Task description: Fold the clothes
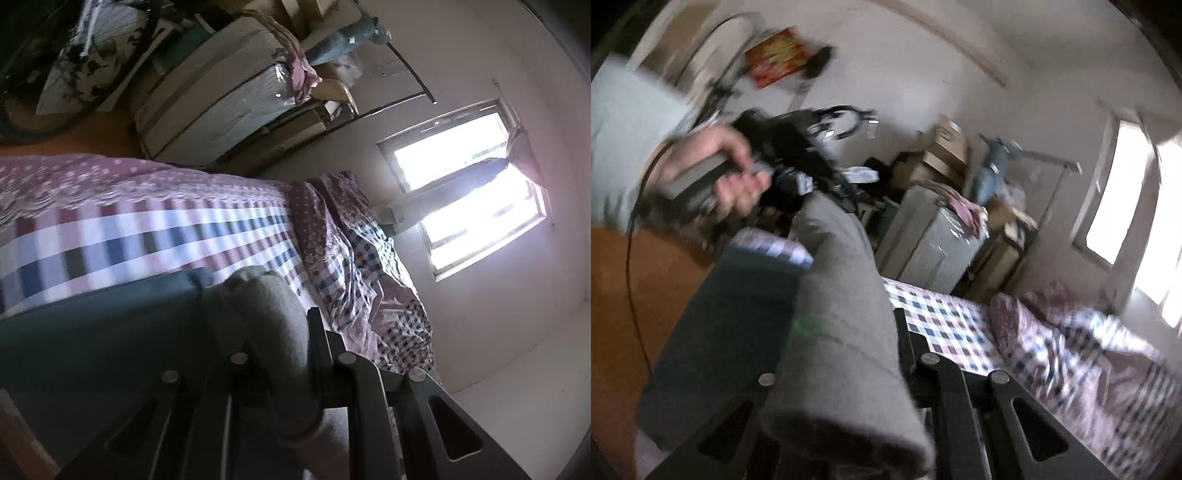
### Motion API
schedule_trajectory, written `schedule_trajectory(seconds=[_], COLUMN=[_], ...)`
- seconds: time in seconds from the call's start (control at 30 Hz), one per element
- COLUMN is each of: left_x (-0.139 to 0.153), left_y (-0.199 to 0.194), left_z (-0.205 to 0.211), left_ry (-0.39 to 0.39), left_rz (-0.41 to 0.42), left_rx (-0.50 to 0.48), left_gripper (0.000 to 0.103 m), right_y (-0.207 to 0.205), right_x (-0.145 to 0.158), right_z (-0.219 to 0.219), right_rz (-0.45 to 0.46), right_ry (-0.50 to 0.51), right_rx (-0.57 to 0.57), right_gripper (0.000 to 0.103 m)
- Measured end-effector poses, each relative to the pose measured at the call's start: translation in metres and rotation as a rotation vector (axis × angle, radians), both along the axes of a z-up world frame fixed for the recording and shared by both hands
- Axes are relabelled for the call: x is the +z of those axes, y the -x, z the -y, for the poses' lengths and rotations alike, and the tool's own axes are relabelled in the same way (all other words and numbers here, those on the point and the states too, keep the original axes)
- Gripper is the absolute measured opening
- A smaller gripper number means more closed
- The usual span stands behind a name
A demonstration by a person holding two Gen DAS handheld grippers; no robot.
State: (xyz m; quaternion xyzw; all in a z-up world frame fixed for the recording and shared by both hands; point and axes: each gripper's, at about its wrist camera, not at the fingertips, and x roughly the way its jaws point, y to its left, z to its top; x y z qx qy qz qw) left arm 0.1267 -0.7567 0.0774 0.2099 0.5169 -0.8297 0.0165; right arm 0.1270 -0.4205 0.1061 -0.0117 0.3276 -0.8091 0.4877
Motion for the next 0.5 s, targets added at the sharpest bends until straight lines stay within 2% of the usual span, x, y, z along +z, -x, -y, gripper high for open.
schedule_trajectory(seconds=[0.13,0.23,0.3,0.4,0.43,0.47,0.5], left_x=[-0.026,-0.045,-0.056,-0.067,-0.069,-0.070,-0.070], left_y=[-0.029,-0.042,-0.047,-0.052,-0.055,-0.060,-0.067], left_z=[0.009,0.012,0.012,0.013,0.013,0.015,0.016], left_ry=[0.002,-0.002,0.004,0.006,0.004,0.006,0.016], left_rz=[0.027,0.061,0.095,0.150,0.163,0.178,0.194], left_rx=[0.018,0.029,0.037,0.048,0.056,0.069,0.093], left_gripper=[0.015,0.015,0.016,0.022,0.028,0.035,0.039], right_y=[-0.036,-0.045,-0.046,-0.046,-0.046,-0.047,-0.049], right_x=[-0.029,-0.049,-0.058,-0.066,-0.067,-0.066,-0.064], right_z=[0.012,0.021,0.025,0.025,0.023,0.019,0.014], right_rz=[-0.058,-0.026,-0.001,0.049,0.061,0.076,0.092], right_ry=[-0.079,-0.138,-0.178,-0.227,-0.234,-0.239,-0.243], right_rx=[0.071,0.095,0.102,0.101,0.098,0.099,0.100], right_gripper=[0.008,0.008,0.014,0.031,0.046,0.054,0.057])
